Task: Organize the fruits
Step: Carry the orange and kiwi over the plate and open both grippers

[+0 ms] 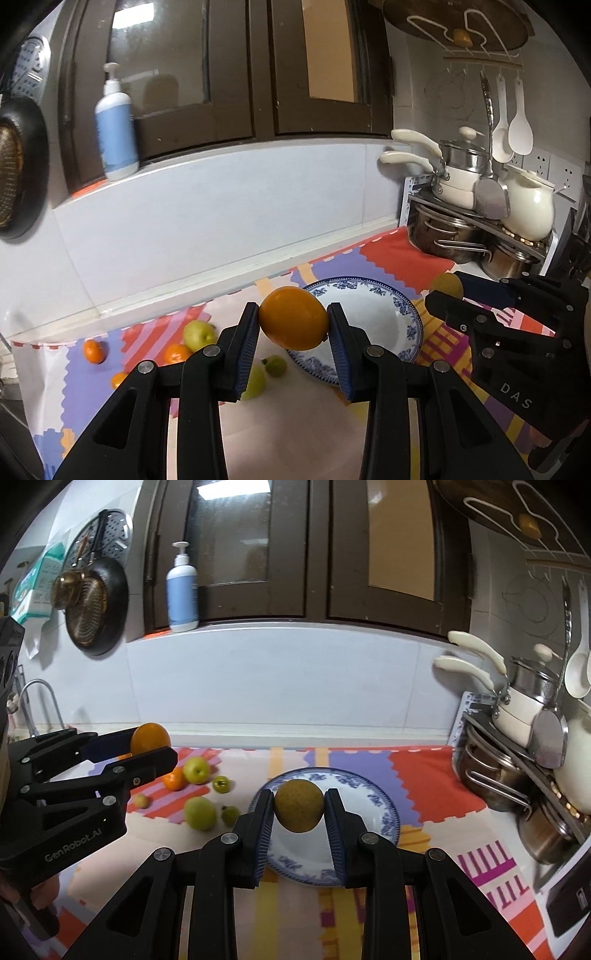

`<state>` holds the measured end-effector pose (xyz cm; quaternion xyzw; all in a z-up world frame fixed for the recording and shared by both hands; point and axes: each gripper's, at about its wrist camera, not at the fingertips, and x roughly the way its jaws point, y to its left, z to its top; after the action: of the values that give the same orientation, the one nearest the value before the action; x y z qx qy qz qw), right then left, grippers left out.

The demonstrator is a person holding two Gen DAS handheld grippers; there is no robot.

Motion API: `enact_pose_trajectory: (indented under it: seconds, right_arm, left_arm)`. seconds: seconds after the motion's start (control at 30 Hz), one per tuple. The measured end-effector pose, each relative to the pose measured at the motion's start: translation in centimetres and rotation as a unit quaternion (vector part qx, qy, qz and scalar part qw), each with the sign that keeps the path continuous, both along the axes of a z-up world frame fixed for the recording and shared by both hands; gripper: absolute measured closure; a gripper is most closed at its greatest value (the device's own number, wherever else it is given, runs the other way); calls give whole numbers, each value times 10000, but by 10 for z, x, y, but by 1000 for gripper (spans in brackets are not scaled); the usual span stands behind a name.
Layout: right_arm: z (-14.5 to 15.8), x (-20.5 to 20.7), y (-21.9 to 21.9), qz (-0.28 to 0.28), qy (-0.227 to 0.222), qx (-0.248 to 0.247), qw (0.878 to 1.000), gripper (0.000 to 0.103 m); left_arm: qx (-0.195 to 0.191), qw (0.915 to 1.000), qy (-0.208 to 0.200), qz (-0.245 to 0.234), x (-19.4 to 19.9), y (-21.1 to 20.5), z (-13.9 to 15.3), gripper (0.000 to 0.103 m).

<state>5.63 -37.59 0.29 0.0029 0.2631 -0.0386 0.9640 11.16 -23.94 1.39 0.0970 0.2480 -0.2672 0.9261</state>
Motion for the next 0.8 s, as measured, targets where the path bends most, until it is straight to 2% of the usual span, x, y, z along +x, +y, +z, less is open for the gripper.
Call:
enact_pose_trajectory:
  seconds: [0.4, 0.8]
  right_arm:
    - [-28, 41, -42, -202, 303, 37, 9993, 74]
    - [-79, 89, -69, -280, 901, 177, 9954, 74]
  left_arm:
    - [255, 9985, 465, -136, 49, -41, -35, 66]
    - [617, 9922, 1034, -326, 101, -80, -87, 66]
